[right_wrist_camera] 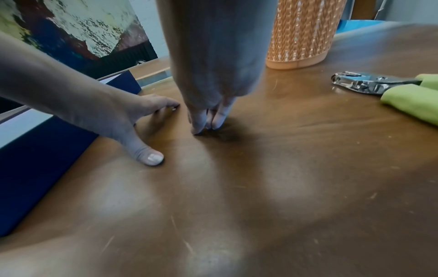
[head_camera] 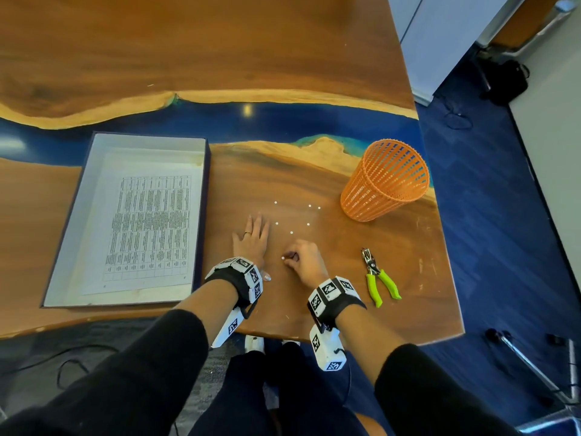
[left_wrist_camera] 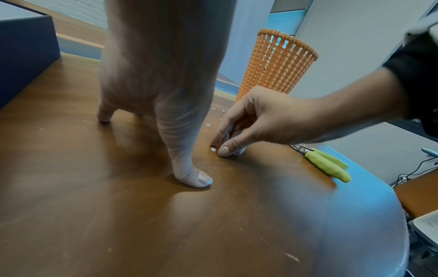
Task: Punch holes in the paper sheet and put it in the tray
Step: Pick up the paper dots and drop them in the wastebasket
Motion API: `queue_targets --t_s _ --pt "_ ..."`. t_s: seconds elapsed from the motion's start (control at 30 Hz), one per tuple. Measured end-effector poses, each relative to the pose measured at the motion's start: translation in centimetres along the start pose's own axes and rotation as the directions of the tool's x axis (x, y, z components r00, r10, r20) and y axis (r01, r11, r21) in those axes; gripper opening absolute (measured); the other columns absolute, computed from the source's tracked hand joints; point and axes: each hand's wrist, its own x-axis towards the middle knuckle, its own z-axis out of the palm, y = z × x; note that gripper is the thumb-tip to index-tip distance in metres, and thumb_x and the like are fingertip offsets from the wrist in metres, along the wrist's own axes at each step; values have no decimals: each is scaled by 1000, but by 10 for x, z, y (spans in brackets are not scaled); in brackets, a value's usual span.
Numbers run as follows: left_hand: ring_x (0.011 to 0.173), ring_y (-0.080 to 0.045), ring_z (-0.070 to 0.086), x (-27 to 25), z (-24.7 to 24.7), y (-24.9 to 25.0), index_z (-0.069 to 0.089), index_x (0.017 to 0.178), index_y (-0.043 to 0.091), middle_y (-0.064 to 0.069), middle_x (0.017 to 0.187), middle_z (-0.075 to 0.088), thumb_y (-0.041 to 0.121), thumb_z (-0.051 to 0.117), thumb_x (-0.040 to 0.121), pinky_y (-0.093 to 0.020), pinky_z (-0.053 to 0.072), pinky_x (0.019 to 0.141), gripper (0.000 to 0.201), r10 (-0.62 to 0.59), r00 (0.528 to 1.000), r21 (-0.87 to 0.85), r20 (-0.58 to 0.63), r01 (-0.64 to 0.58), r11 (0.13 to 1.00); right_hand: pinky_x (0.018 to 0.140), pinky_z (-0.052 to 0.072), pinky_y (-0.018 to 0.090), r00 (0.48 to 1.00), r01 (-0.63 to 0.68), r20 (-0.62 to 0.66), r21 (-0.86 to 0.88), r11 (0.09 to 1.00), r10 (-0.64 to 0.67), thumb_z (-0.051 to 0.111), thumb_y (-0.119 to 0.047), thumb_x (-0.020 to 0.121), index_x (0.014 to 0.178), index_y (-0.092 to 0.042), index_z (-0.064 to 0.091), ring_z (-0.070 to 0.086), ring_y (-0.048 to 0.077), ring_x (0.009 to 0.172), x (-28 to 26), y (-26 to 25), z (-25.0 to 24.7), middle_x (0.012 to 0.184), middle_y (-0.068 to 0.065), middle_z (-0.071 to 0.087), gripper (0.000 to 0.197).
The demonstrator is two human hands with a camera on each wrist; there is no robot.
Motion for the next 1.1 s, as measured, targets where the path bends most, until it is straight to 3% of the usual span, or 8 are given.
queue_targets --t_s 0.17,0.43,0.87,1.1 --pt "147 -29 -17 0 1 0 -19 148 11 -9 156 -27 53 81 61 -53 21 115 139 -4 1000 -1 1 4 1000 82 49 40 1000 24 3 -49 999 -24 65 -11 84 94 -3 71 60 30 90 3 0 3 101 14 64 14" --pt "147 -29 -17 2 2 2 -20 148 11 -8 156 -27 51 83 60 -53 21 115 141 -17 1000 -9 3 17 1000 80 49 41 998 61 23 -86 994 -59 63 -10 84 87 -2 69 60 30 89 6 1 4 96 14 61 10" --pt "147 -29 -16 3 2 3 -19 148 12 -8 156 -28 49 83 61 -54 24 114 140 -30 1000 4 2 30 1000 83 48 46 992 84 106 -80 993 -75 54 -8 91 93 1 60 58 35 92 8 0 6 105 18 56 12" --pt "147 -29 -17 4 3 3 -19 148 12 -8 156 -28 50 83 60 -54 23 114 140 -29 1000 -2 7 29 1000 81 49 42 992 120 43 -39 992 -118 62 -7 85 91 0 66 60 30 90 4 6 3 98 16 61 11"
